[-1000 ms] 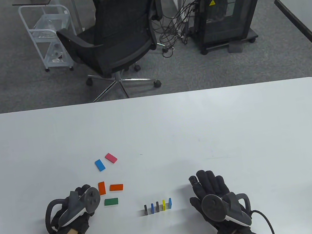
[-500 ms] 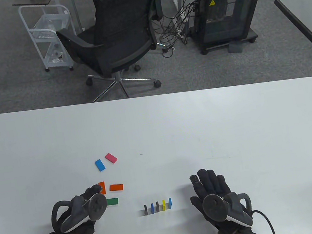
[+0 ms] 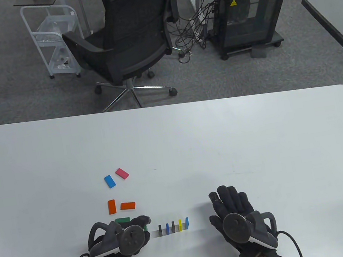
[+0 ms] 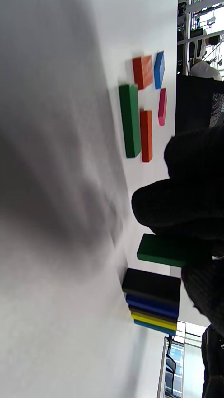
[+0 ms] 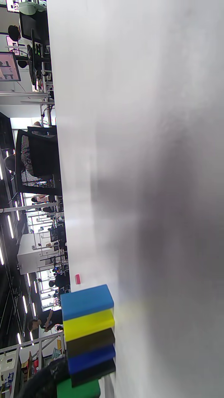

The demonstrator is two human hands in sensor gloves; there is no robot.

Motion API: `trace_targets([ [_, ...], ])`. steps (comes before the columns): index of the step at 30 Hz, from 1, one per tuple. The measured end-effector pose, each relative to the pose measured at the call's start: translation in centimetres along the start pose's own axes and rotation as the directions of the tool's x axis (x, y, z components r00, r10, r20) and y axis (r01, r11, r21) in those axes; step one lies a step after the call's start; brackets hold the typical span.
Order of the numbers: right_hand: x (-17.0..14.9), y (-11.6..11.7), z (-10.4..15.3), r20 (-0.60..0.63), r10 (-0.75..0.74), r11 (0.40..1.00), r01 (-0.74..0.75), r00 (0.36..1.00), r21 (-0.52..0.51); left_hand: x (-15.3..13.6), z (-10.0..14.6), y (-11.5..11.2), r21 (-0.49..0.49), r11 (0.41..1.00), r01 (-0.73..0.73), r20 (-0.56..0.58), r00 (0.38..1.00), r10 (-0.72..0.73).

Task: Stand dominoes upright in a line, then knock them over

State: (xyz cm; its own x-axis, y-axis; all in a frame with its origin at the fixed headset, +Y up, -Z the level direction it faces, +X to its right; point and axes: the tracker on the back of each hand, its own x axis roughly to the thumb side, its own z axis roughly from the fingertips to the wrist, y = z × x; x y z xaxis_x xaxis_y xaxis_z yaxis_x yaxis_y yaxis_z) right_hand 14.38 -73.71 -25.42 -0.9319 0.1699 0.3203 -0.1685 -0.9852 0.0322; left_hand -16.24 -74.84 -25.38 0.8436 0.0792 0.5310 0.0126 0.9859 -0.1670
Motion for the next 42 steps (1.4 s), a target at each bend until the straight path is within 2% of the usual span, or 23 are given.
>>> trace_targets([
  [7, 0.0, -0.1, 0.0, -0.004, -0.001, 1.0, 0.001, 1.0, -0.002, 0.8, -0.9, -0.8, -0.035, 0.999, 0.026, 0.001, 1.0, -0.026],
  [42, 0.1, -0.2, -0.1, -0.006, 0.003, 1.0, -0.003, 1.0, 0.016, 1.3, -0.8, -0.9, -0.047, 0.998, 0.041, 0.002, 0.999, -0.041],
])
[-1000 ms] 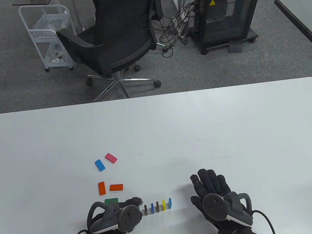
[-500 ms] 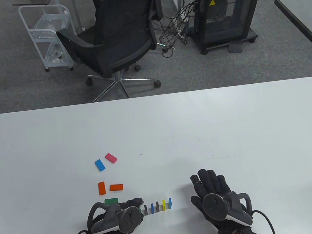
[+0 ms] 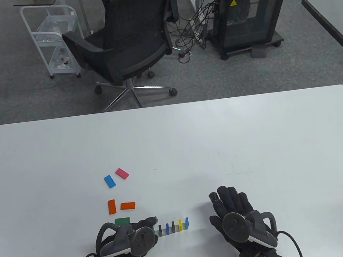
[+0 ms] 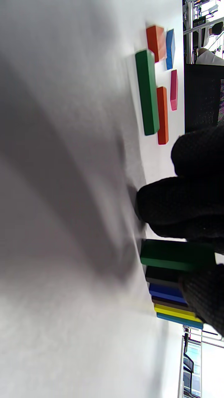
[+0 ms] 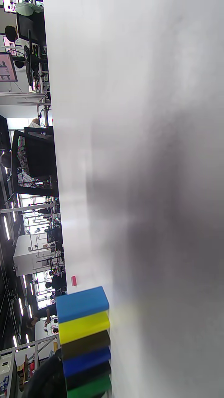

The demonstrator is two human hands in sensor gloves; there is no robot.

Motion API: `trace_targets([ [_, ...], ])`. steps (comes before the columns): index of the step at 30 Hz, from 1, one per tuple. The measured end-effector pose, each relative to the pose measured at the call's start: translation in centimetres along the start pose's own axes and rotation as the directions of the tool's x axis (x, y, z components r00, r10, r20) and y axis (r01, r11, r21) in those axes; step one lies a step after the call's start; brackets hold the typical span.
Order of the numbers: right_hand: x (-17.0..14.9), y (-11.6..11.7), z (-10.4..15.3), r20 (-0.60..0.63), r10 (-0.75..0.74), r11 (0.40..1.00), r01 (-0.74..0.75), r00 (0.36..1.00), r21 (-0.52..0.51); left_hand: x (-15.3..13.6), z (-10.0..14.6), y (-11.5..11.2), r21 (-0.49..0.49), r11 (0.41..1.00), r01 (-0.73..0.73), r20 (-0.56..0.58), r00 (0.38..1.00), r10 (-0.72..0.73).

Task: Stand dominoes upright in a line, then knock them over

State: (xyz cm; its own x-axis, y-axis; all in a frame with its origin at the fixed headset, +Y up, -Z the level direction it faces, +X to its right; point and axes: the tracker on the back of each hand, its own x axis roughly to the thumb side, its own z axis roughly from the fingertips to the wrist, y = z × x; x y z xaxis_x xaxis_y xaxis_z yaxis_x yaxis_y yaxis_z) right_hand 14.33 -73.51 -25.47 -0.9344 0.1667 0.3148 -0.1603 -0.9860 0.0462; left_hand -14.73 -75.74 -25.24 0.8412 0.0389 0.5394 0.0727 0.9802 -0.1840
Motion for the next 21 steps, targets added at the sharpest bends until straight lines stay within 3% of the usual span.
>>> trace_targets([
  [7, 0.0, 0.0, 0.0, 0.0, 0.0, 1.0, 0.0, 1.0, -0.001, -0.5, 0.4, 0.3, -0.037, 0.999, -0.039, -0.009, 0.999, 0.039],
  [12, 0.0, 0.0, 0.0, -0.001, -0.006, 1.0, 0.006, 1.0, -0.002, -2.3, 1.6, 2.0, -0.04, 0.994, -0.101, -0.044, 0.994, 0.099],
  [16, 0.0, 0.0, 0.0, 0.002, -0.012, 1.0, 0.012, 1.0, -0.003, -5.0, 2.4, 3.0, 0.033, 0.994, -0.101, -0.13, 0.986, 0.104],
  [21, 0.0, 0.0, 0.0, 0.002, -0.015, 1.0, 0.015, 1.0, -0.003, -7.7, 2.3, 2.1, 0.015, 0.999, -0.033, -0.265, 0.964, 0.036],
])
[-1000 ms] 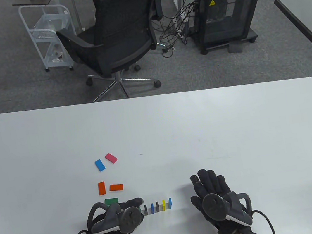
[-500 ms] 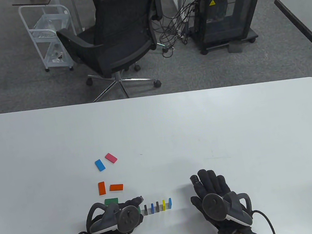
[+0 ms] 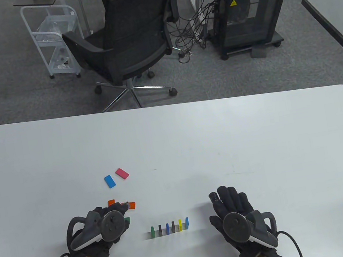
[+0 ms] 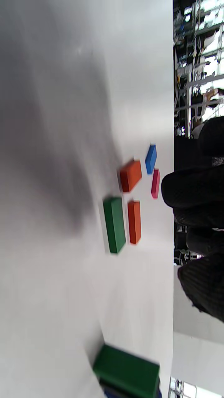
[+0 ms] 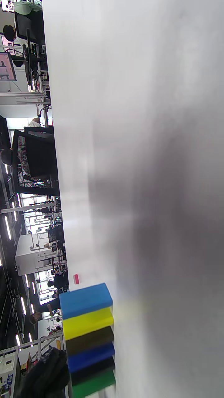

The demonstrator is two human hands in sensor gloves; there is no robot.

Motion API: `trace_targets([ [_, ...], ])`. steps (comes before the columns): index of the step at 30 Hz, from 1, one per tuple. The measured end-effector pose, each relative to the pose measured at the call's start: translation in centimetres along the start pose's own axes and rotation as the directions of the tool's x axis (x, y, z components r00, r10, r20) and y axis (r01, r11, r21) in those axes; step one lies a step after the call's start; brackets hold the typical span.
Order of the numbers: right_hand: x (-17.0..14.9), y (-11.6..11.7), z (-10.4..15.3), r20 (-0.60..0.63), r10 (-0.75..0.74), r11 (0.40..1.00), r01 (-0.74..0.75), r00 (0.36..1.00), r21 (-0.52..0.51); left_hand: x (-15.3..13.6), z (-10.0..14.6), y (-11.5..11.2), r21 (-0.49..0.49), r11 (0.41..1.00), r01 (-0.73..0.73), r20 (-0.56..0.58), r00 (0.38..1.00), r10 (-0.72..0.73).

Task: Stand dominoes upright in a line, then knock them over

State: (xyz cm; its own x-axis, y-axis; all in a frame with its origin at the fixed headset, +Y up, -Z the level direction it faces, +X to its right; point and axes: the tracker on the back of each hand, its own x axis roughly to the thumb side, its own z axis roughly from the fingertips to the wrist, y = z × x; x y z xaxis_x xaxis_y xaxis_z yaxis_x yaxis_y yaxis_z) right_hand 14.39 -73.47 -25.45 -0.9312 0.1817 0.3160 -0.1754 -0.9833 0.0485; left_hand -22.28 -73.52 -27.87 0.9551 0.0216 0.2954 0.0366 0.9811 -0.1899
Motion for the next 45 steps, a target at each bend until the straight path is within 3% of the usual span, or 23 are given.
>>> trace_targets([
  [3, 0.0, 0.0, 0.0, 0.0, 0.0, 1.0, 0.0, 1.0, 0.0, -0.9, -0.5, -1.0, -0.054, 0.998, 0.027, -0.044, 0.999, -0.029],
  [7, 0.1, 0.0, 0.0, 0.004, -0.001, 1.0, 0.001, 1.0, 0.006, -0.7, -0.7, -2.1, -0.08, 0.996, 0.042, -0.006, 0.999, -0.043],
  [14, 0.2, -0.1, 0.1, 0.023, -0.018, 1.0, 0.018, 1.0, -0.005, 1.5, -0.8, -2.6, -0.045, 0.981, 0.189, 0.043, 0.981, -0.187],
  [29, 0.3, 0.0, 0.1, 0.026, -0.015, 1.0, 0.015, 1.0, 0.006, 3.1, -1.2, -3.8, -0.062, 0.955, 0.29, 0.108, 0.953, -0.283],
  [38, 0.3, 0.0, 0.1, 0.025, -0.014, 1.0, 0.014, 1.0, 0.004, 2.7, -0.5, -2.8, 0.002, 0.986, 0.168, 0.139, 0.976, -0.167],
  [45, 0.3, -0.1, 0.1, 0.025, -0.014, 1.0, 0.013, 1.0, 0.001, 2.8, 0.0, -2.1, 0.017, 0.999, -0.031, 0.177, 0.984, 0.027],
])
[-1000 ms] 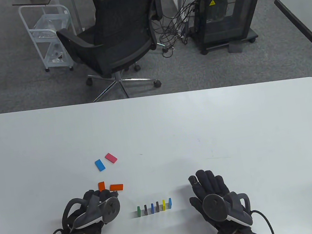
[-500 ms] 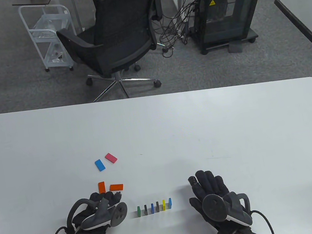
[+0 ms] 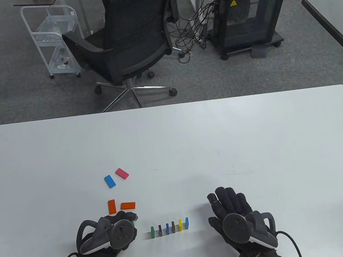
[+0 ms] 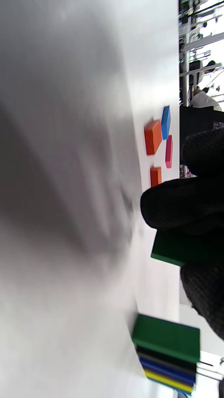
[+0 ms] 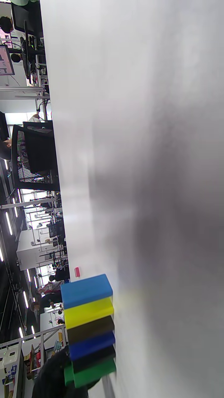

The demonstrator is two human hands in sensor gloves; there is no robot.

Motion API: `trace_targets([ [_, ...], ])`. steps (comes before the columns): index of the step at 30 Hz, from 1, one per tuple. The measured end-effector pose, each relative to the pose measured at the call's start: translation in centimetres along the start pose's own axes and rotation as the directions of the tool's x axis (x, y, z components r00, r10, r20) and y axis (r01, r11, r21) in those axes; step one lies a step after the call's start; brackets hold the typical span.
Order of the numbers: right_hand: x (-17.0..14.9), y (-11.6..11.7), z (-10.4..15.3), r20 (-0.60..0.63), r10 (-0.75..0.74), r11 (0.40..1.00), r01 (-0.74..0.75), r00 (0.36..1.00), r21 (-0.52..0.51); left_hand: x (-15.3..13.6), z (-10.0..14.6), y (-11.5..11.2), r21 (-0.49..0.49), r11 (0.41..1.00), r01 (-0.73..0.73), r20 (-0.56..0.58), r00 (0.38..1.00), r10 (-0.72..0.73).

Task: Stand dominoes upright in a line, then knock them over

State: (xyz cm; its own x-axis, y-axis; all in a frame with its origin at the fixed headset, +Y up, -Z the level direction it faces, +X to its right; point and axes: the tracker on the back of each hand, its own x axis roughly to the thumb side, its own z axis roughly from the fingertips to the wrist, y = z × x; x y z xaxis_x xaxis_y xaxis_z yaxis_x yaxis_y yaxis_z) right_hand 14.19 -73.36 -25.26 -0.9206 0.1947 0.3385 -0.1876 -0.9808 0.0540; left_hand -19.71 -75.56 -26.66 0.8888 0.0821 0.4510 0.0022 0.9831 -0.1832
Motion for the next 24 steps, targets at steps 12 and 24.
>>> trace_targets([
  [12, 0.0, 0.0, 0.0, -0.003, 0.0, 1.0, 0.0, 1.0, -0.004, 2.0, -0.5, -0.7, -0.062, 0.997, -0.046, 0.09, 0.995, 0.052],
  [24, 0.0, 0.0, 0.0, -0.003, 0.003, 1.0, -0.003, 1.0, 0.0, 2.6, -0.8, -1.0, -0.094, 0.995, -0.027, 0.092, 0.995, 0.036],
])
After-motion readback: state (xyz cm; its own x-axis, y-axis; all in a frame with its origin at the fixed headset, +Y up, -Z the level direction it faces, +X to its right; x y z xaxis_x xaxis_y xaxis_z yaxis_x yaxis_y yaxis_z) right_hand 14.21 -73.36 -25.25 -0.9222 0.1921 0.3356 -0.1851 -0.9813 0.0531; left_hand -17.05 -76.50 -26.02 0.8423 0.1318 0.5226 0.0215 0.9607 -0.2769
